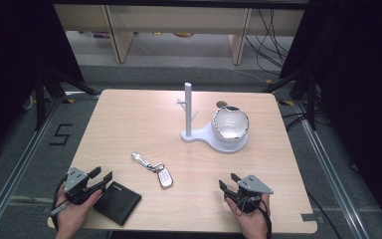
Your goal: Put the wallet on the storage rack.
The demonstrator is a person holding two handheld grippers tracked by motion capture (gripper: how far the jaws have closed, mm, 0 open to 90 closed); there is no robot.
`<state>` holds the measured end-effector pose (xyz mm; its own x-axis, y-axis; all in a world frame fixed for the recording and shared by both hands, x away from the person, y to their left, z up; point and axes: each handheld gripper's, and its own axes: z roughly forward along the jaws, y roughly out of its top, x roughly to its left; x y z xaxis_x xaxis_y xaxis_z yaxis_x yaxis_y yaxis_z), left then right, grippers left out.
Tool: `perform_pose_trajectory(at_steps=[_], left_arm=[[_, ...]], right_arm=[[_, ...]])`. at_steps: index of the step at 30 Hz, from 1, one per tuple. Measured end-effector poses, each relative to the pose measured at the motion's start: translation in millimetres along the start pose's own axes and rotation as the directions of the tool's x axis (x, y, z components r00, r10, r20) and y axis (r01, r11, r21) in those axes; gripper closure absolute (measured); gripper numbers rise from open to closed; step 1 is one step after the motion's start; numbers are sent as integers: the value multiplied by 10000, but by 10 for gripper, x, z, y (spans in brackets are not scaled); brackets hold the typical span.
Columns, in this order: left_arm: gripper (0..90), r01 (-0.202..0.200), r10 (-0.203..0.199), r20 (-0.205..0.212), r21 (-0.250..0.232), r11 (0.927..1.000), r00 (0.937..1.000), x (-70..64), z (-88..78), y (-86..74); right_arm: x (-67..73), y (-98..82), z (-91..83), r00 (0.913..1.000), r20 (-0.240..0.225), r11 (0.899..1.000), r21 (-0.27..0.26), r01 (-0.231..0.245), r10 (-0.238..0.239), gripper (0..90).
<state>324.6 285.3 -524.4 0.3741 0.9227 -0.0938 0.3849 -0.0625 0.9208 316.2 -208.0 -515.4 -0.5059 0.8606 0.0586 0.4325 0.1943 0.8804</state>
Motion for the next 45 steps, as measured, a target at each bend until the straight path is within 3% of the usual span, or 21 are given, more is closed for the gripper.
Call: perform_pose_trajectory(at_steps=[3, 8, 9, 11, 15, 16, 19, 20, 21, 22, 23, 25, 26, 27, 34, 35, 38, 39, 43, 44, 45], left_arm=[[529, -44, 44, 2, 42, 10000, 10000, -1, -11, 1], [669, 106, -109, 153, 252, 9996, 9998, 7, -27, 38], [749, -78, 74, 84, 480, 9988, 9999, 8, -48, 92], [837, -390, 399, -93, 803, 9960, 9992, 17, -76, 147], [895, -505, 508, 26, 1791, 9825, 9987, 68, -148, 187], [895, -505, 508, 26, 1791, 9825, 9987, 68, -148, 187], [896, -528, 498, 187, 2310, 9715, 9986, 92, -189, 179], [896, -577, 538, 221, 2562, 9649, 9983, 98, -203, 173], [896, -577, 538, 221, 2562, 9649, 9983, 98, -203, 173], [896, -607, 553, 273, 2788, 9584, 9981, 97, -206, 173], [896, -942, 846, 433, 3292, 9396, 9955, 112, -222, 183], [897, -1174, 969, 739, 3653, 9235, 9925, 107, -206, 170], [897, -1157, 902, 848, 3763, 9193, 9923, 94, -192, 163], [897, -813, 544, 830, 3663, 9270, 9951, 52, -150, 133], [896, -894, 507, 1054, 4048, 9100, 9931, 24, -155, 97], [896, -944, 561, 1068, 3973, 9128, 9927, 17, -158, 87], [895, -900, 553, 991, 3914, 9158, 9935, 9, -186, 85], [895, -911, 559, 1003, 3918, 9155, 9934, 9, -187, 82], [895, -910, 522, 1064, 4031, 9106, 9930, 16, -181, 85], [895, -1219, 788, 1172, 4272, 8959, 9900, 36, -193, 101], [895, -1192, 764, 1159, 4273, 8962, 9903, 32, -190, 102]], right_arm=[[15, 1, -2, 9998, -74, 9998, -30, 181, -181, 591], [175, 81, 3, 9929, -1013, 9971, 355, 667, -628, 727], [320, 134, 19, 9846, -1499, 9918, 769, 1020, -896, 835], [474, 189, 72, 9706, -1927, 9831, 840, 1627, -1441, 900], [883, 336, 175, 9258, -3190, 9618, 1129, 2495, -2027, 900], [883, 336, 175, 9258, -3190, 9618, 1129, 2495, -2027, 900], [1209, 448, 258, 8778, -4152, 9401, 1275, 3162, -2389, 900], [1392, 501, 326, 8501, -4654, 9267, 1439, 3473, -2463, 900], [1392, 501, 326, 8501, -4654, 9267, 1439, 3473, -2463, 900], [1461, 524, 364, 8395, -4863, 9240, 1482, 3524, -2422, 900], [1564, 555, 450, 8309, -5135, 9237, 1701, 3433, -2142, 900], [1609, 567, 496, 8285, -5257, 9263, 1810, 3305, -1929, 900], [1656, 572, 543, 8228, -5404, 9256, 1936, 3252, -1761, 900], [1754, 568, 632, 8118, -5600, 9198, 2093, 3319, -1655, 900], [2021, 488, 862, 7979, -5891, 8953, 2780, 3481, -1273, 900], [2045, 483, 882, 7936, -5953, 8940, 2785, 3510, -1262, 900], [2096, 472, 936, 7968, -5918, 8920, 2865, 3496, -1221, 900], [2103, 473, 950, 7934, -5970, 8918, 2870, 3497, -1190, 900], [2136, 468, 1008, 8020, -5884, 8865, 3112, 3425, -1032, 900], [2142, 466, 1017, 8039, -5867, 8843, 3194, 3407, -978, 900], [2142, 464, 1026, 8024, -5872, 8839, 3139, 3467, -1062, 900]])
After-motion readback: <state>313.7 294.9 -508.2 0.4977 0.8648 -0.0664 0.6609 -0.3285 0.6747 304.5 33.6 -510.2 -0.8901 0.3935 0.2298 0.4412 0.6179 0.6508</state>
